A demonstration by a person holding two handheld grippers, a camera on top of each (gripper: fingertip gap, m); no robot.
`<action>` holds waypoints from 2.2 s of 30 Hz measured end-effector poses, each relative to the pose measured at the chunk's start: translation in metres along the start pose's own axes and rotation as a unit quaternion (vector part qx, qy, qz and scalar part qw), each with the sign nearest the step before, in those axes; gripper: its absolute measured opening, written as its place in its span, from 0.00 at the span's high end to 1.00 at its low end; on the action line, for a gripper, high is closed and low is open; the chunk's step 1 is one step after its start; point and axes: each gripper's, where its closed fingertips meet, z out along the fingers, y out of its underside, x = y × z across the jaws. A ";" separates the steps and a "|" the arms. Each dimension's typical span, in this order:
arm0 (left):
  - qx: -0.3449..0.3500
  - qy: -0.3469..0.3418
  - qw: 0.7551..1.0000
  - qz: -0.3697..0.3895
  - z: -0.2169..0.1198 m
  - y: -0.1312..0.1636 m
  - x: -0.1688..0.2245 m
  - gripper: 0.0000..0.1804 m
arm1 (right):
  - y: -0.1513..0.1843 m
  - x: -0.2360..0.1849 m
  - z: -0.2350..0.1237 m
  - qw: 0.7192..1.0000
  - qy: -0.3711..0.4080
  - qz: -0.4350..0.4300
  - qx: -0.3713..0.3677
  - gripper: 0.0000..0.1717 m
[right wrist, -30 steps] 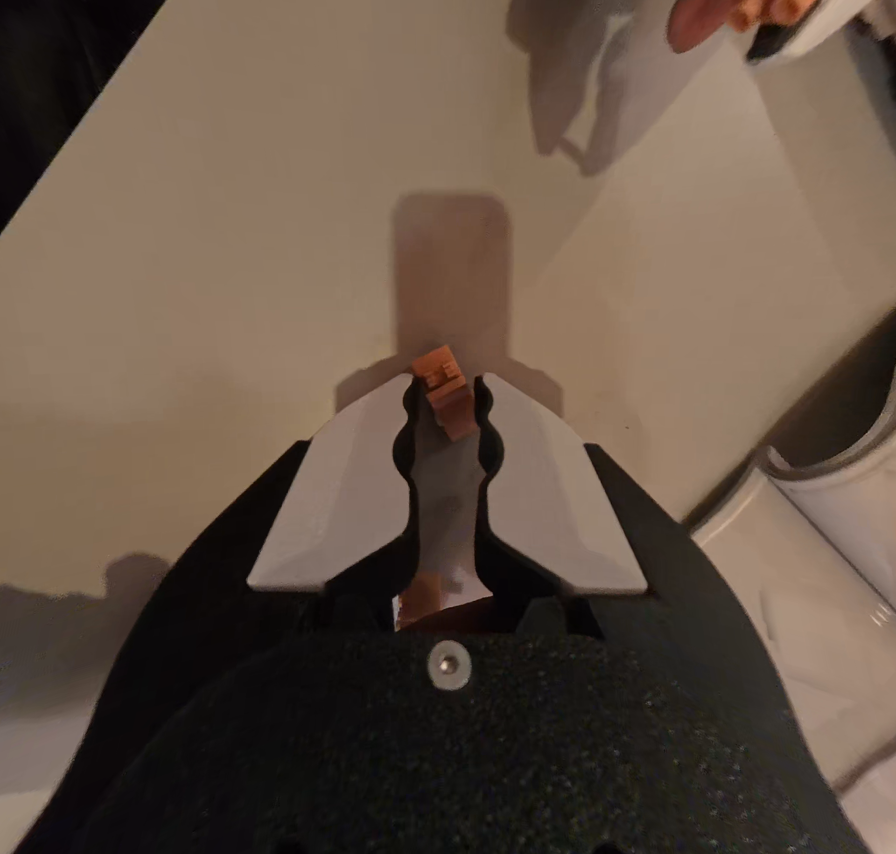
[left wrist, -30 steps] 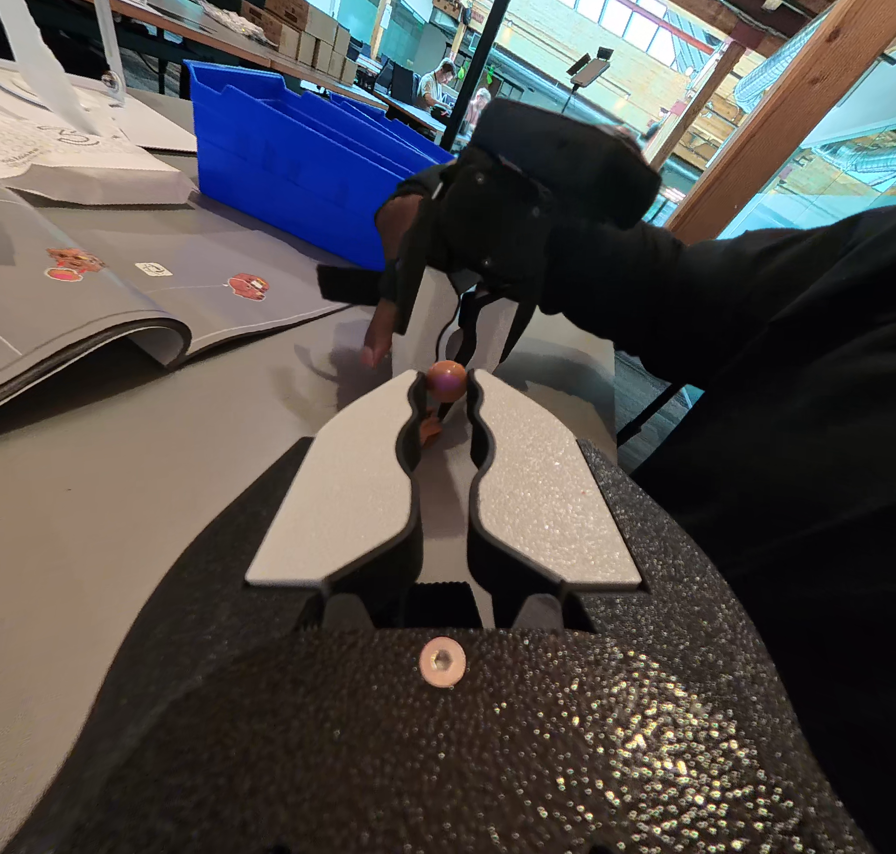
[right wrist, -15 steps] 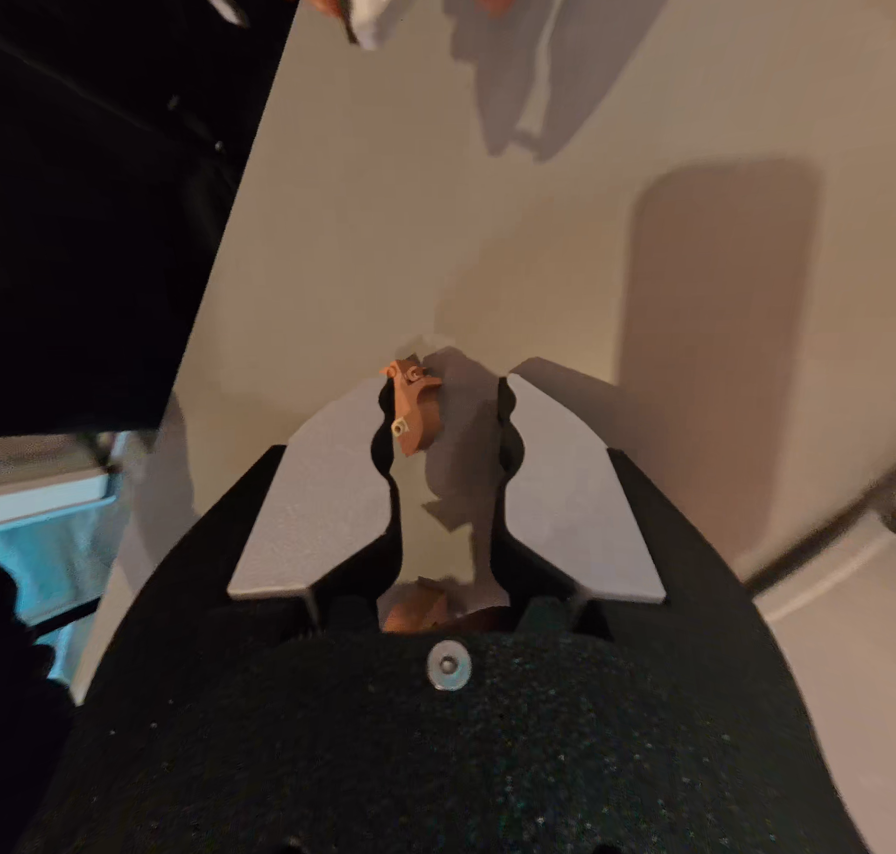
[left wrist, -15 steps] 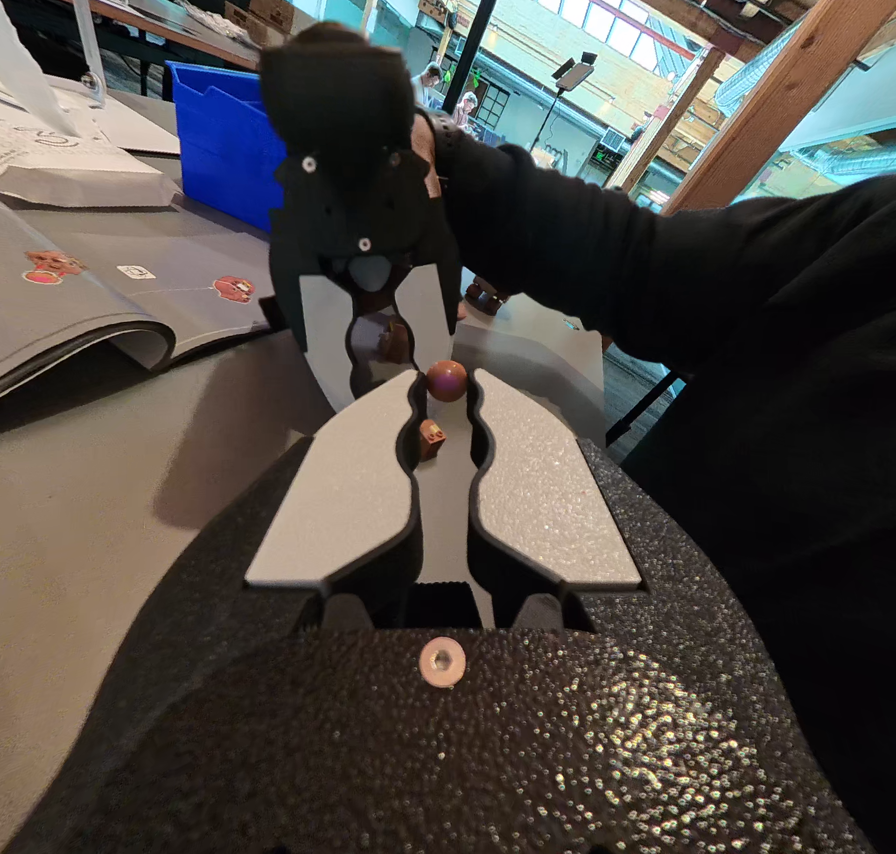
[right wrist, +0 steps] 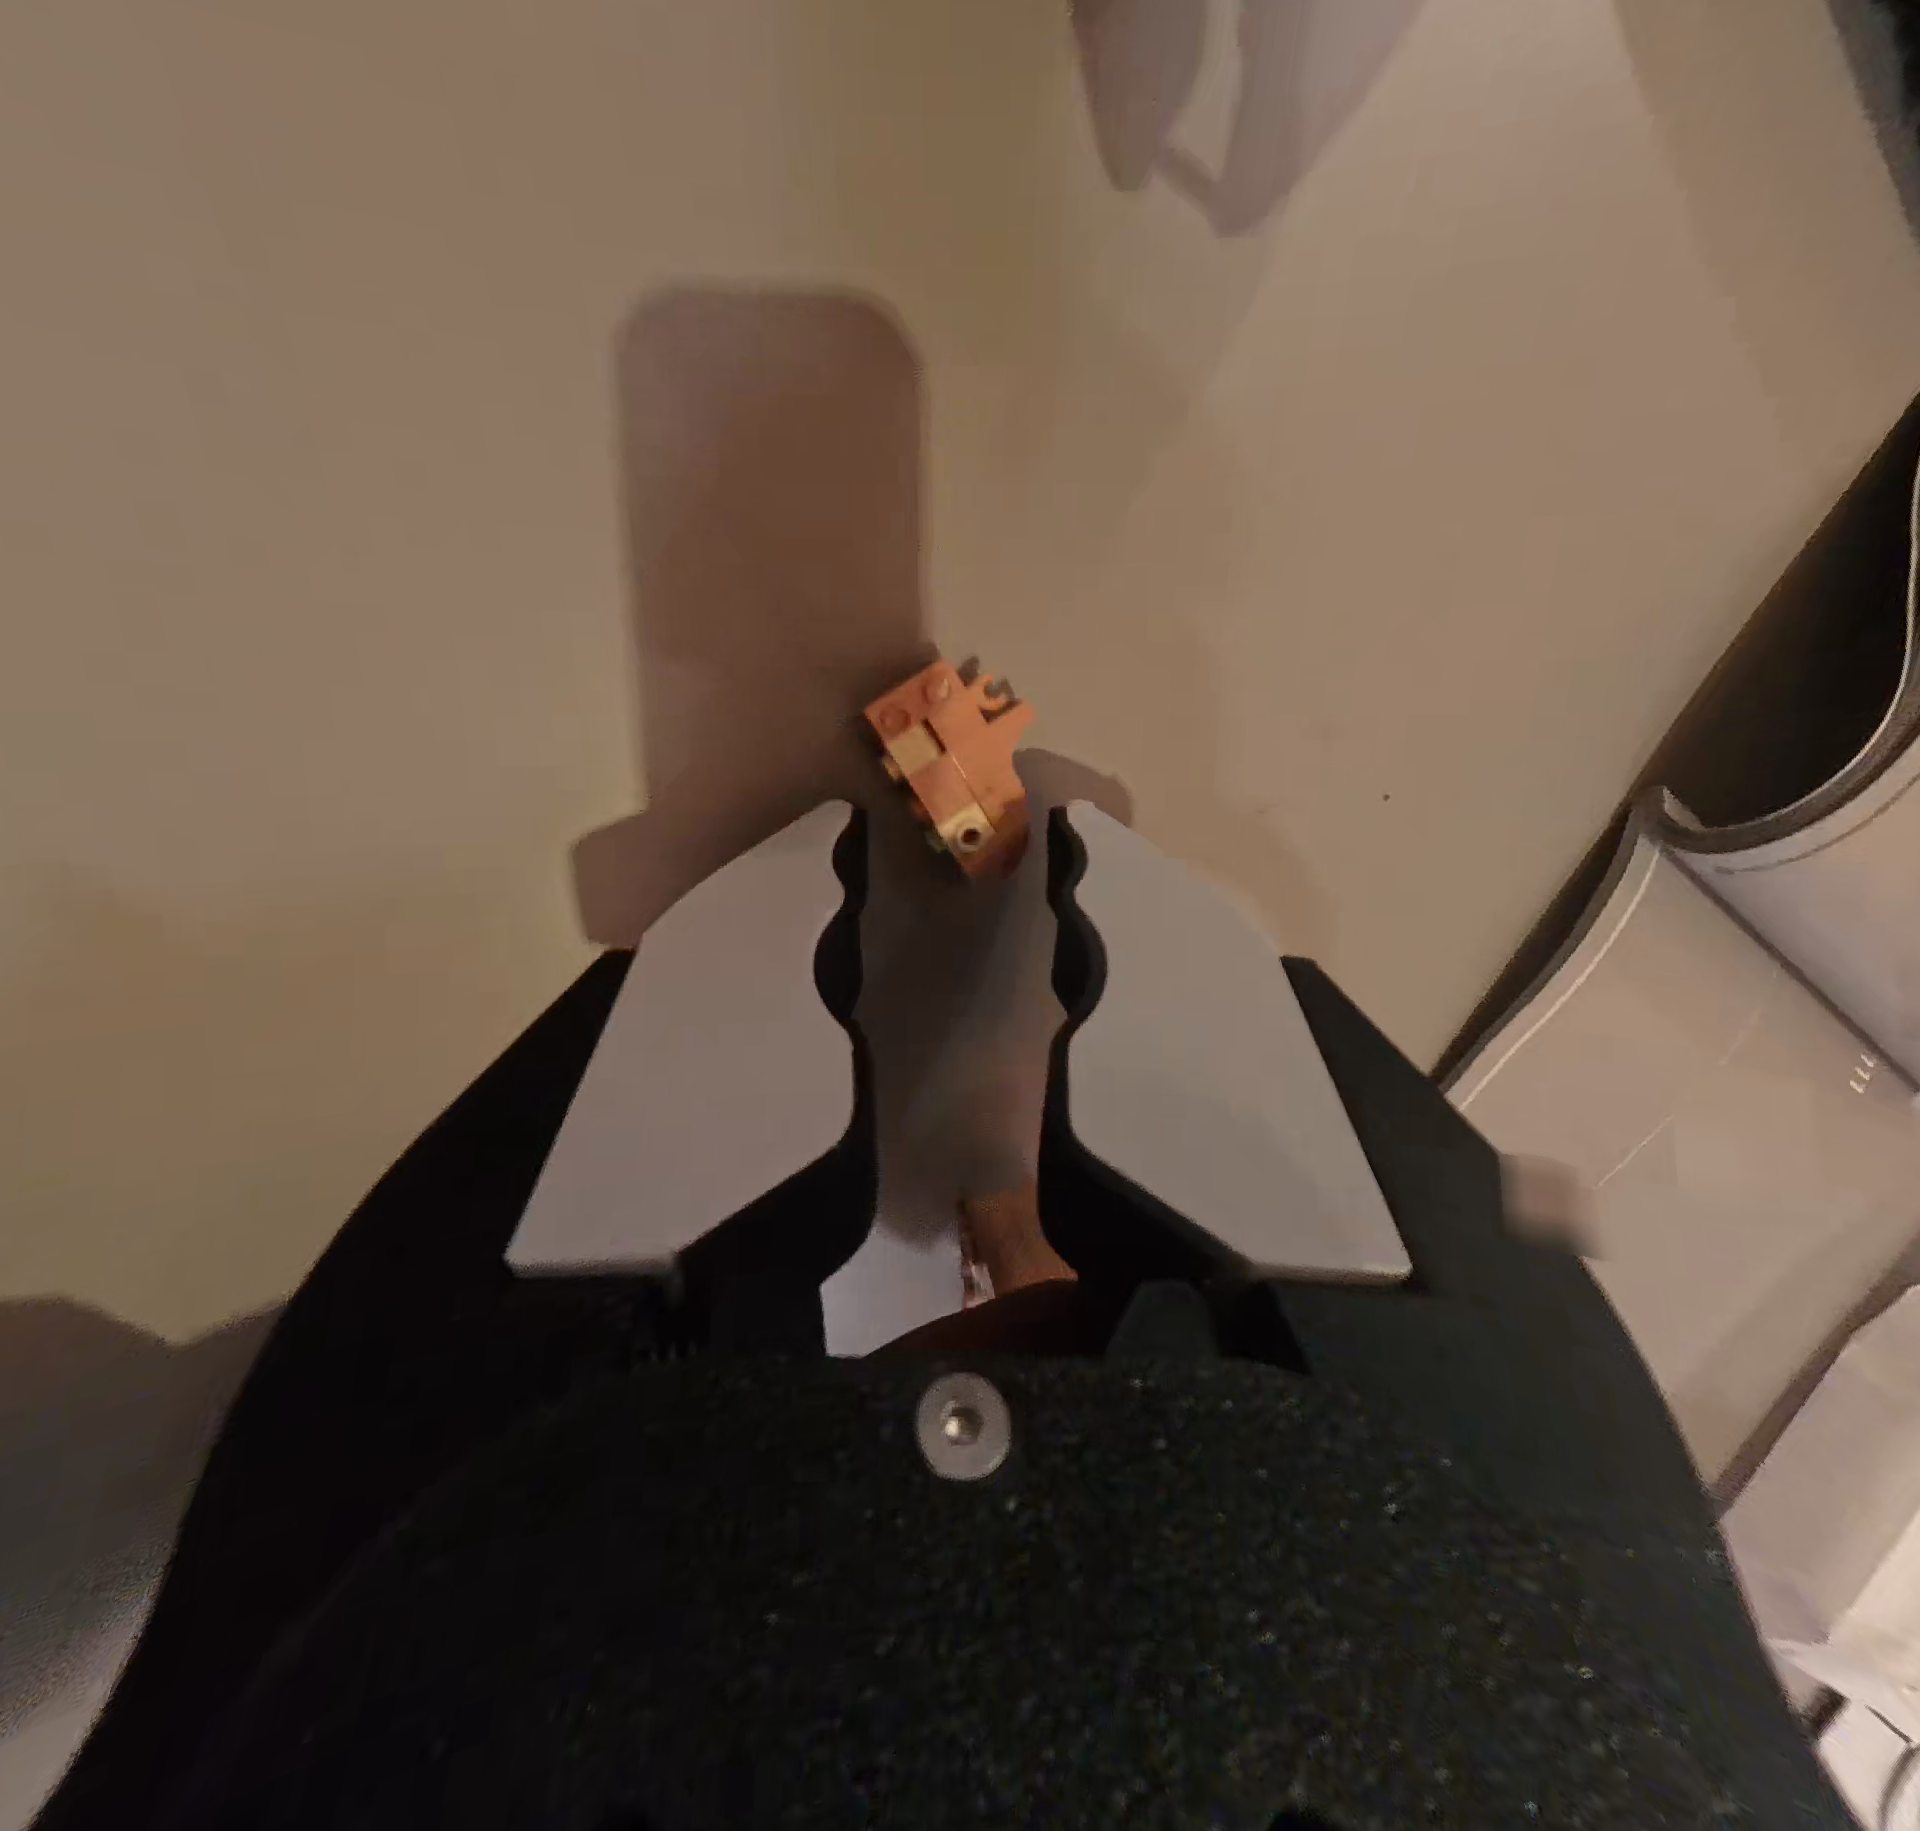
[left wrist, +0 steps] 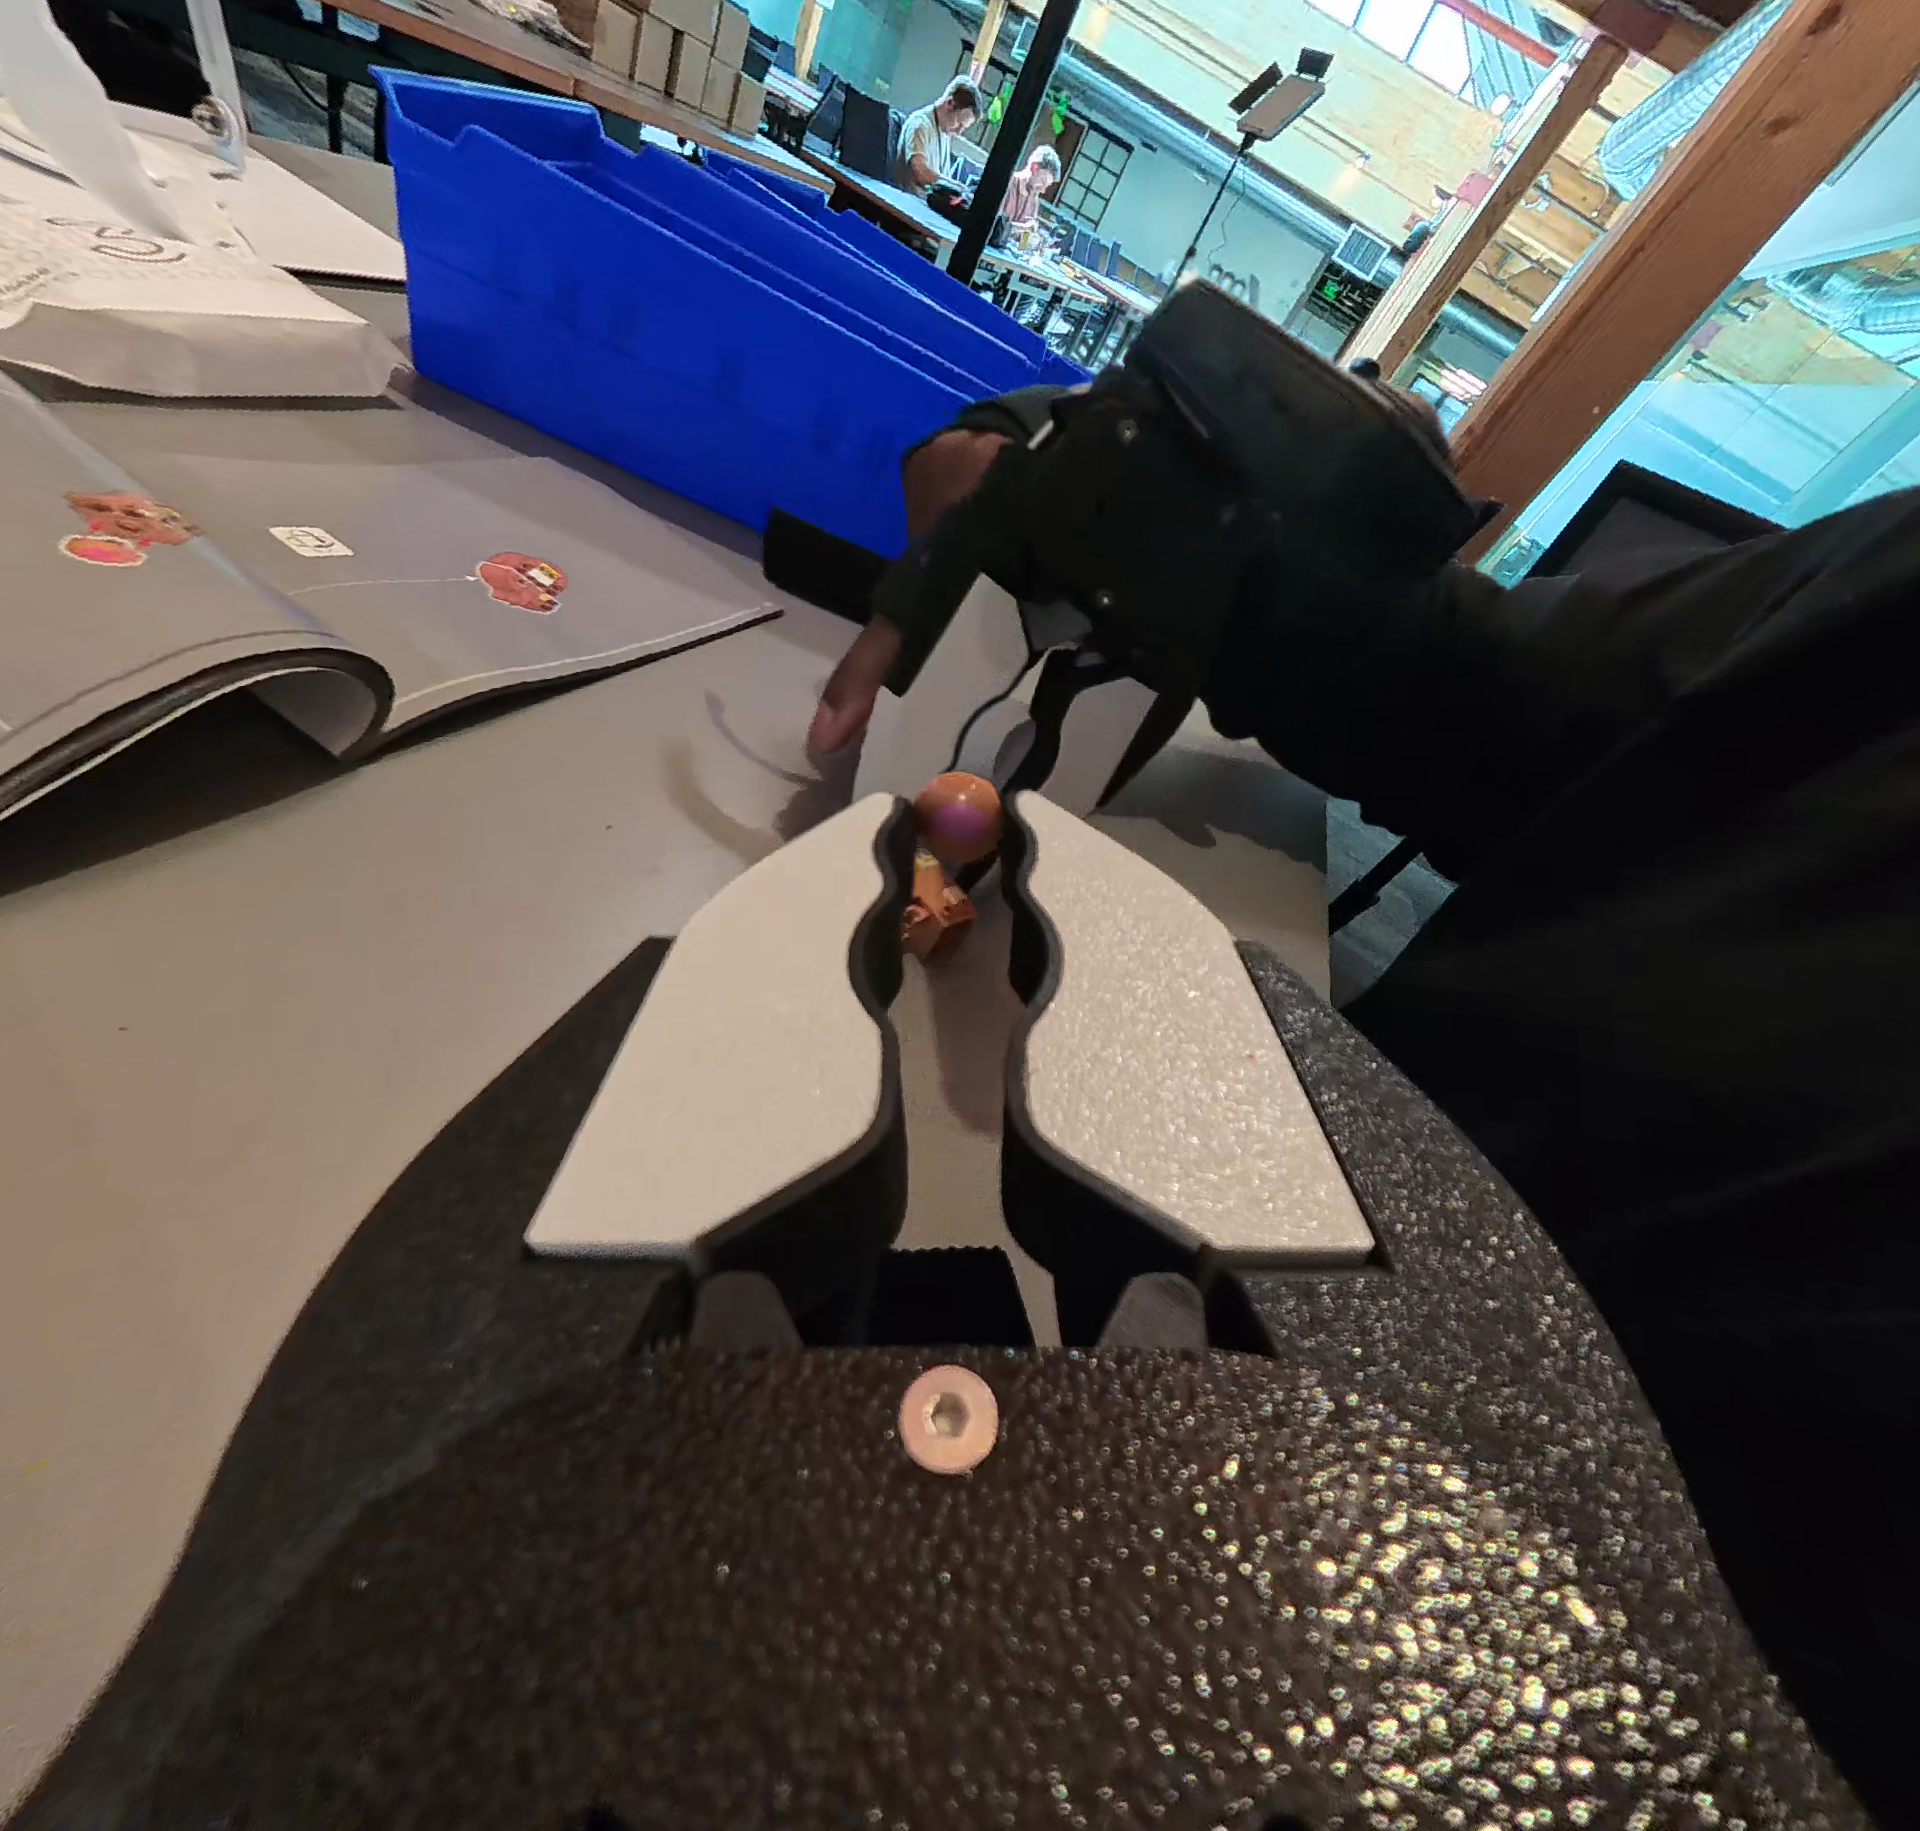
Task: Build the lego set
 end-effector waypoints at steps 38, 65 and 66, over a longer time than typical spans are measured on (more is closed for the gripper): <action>0.003 -0.003 1.000 -0.017 -0.001 0.000 -0.004 0.92 | -0.009 -0.003 0.003 0.959 0.101 0.209 0.165 0.79; -0.007 -0.002 1.000 0.009 0.004 0.005 0.002 0.92 | -0.026 0.004 -0.007 0.942 0.090 0.228 0.229 0.89; -0.011 -0.005 1.000 0.017 0.005 0.006 0.002 0.92 | -0.028 0.005 -0.008 0.939 0.089 0.232 0.238 0.89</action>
